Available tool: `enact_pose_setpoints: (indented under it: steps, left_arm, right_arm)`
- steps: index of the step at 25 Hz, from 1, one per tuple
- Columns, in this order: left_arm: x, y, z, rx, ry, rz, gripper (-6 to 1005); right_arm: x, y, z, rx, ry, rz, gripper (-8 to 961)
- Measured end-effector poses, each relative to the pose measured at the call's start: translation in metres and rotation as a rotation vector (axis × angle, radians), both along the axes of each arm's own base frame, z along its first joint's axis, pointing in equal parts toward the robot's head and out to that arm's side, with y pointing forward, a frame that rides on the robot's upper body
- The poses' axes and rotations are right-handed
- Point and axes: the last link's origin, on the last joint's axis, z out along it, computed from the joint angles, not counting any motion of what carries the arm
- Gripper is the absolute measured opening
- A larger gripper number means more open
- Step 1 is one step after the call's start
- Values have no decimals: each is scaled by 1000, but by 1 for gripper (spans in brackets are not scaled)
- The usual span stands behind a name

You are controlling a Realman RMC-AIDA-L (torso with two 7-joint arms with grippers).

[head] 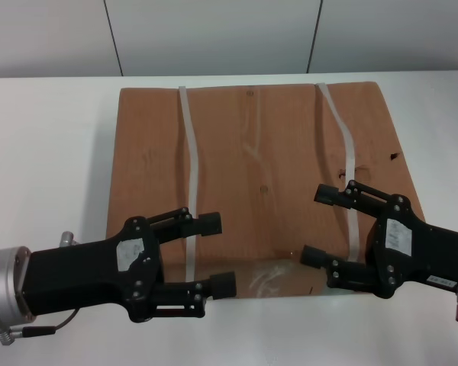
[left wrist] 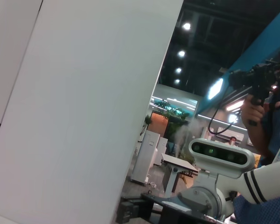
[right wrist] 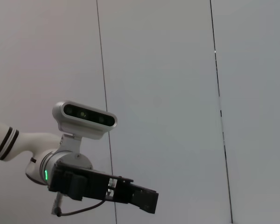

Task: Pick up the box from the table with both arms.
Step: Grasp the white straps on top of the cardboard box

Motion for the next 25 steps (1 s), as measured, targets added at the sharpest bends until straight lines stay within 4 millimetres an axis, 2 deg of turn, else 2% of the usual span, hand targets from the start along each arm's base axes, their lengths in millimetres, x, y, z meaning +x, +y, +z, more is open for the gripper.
enact_pose_setpoints:
  steps: [12,15,17,19,22,25]
  left_arm:
    - [-2,-1,0,1,2,8,866]
    - [-2,4,3,10,-10,50,859]
    - [-5,14,6,11,-16,146,855]
    - [-12,32,9,12,-27,320,851]
    - [-33,58,10,2,-50,616,845]
    - [-53,70,5,-27,-77,804,838]
  right_arm:
    - [0,1,-2,12,1,-10,840]
    - [5,6,-3,18,-9,-66,834]
    - [12,14,0,28,-10,-158,831]
    - [24,24,6,46,7,-296,828]
    - [40,34,9,59,68,-477,823]
    - [53,38,6,69,149,-629,818]
